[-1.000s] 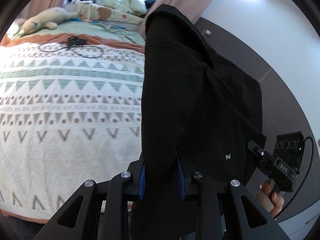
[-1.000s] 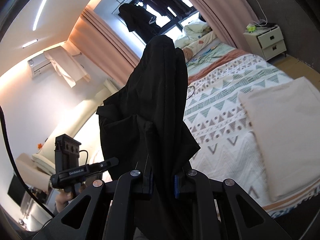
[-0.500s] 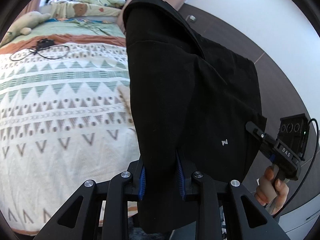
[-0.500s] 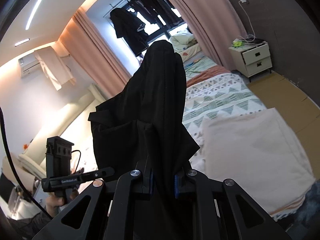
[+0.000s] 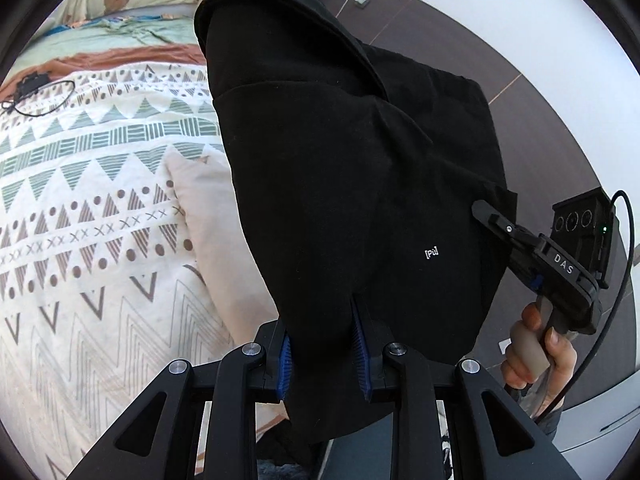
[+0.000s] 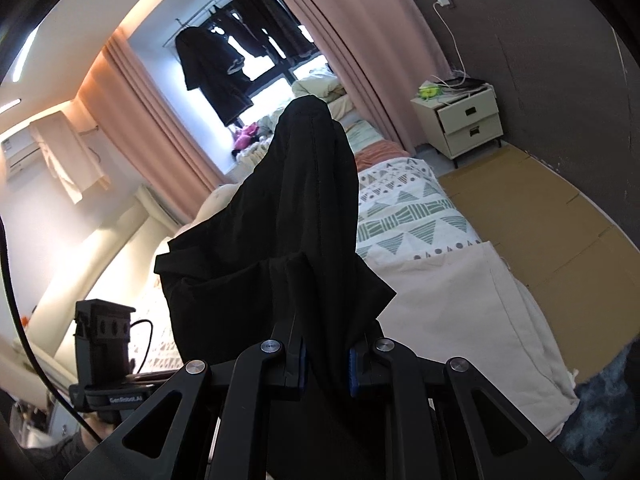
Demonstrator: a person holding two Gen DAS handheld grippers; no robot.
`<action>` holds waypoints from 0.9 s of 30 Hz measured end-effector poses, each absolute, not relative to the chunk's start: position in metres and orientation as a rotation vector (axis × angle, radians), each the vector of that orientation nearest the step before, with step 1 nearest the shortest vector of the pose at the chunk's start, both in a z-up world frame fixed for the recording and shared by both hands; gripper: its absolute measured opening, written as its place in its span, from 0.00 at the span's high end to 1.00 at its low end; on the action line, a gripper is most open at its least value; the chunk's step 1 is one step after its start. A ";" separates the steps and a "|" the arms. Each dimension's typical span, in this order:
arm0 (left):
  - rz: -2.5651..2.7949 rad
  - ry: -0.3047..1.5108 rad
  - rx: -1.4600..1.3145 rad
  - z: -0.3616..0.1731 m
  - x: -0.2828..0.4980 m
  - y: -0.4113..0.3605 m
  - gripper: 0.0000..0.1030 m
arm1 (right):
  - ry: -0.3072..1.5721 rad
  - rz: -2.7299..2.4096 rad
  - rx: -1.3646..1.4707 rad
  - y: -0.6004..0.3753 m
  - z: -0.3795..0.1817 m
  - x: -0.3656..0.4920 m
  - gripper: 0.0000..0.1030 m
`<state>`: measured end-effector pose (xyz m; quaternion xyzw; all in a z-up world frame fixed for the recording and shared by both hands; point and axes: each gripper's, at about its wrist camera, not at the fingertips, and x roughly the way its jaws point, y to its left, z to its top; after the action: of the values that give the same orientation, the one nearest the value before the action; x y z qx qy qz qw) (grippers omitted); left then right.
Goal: Fold large clothes
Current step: 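Lift the folded black shirt off the bed with both tools, then carry the shirt onto the beige cloth stack and lower it with both tools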
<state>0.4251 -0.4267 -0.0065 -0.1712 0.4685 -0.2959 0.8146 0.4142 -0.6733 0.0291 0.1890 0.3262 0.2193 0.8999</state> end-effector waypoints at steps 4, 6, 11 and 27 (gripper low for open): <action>-0.629 1.050 -0.378 -0.027 0.457 -0.429 0.74 | 0.718 0.430 0.408 -0.680 0.010 0.443 0.85; -0.625 1.067 -0.383 -0.036 0.478 -0.430 0.74 | 0.745 0.413 0.407 -0.681 -0.001 0.459 0.85; -0.621 1.122 -0.388 -0.067 0.503 -0.444 0.74 | 0.807 0.381 0.416 -0.679 -0.026 0.491 0.85; -0.628 1.258 -0.436 -0.171 0.588 -0.460 0.67 | 1.005 0.151 0.536 -0.719 -0.125 0.541 0.70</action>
<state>0.5883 -0.4600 -0.1706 -0.1990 0.5738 -0.2866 0.7410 0.5412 -0.7187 -0.1254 0.2534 0.4752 0.0713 0.8396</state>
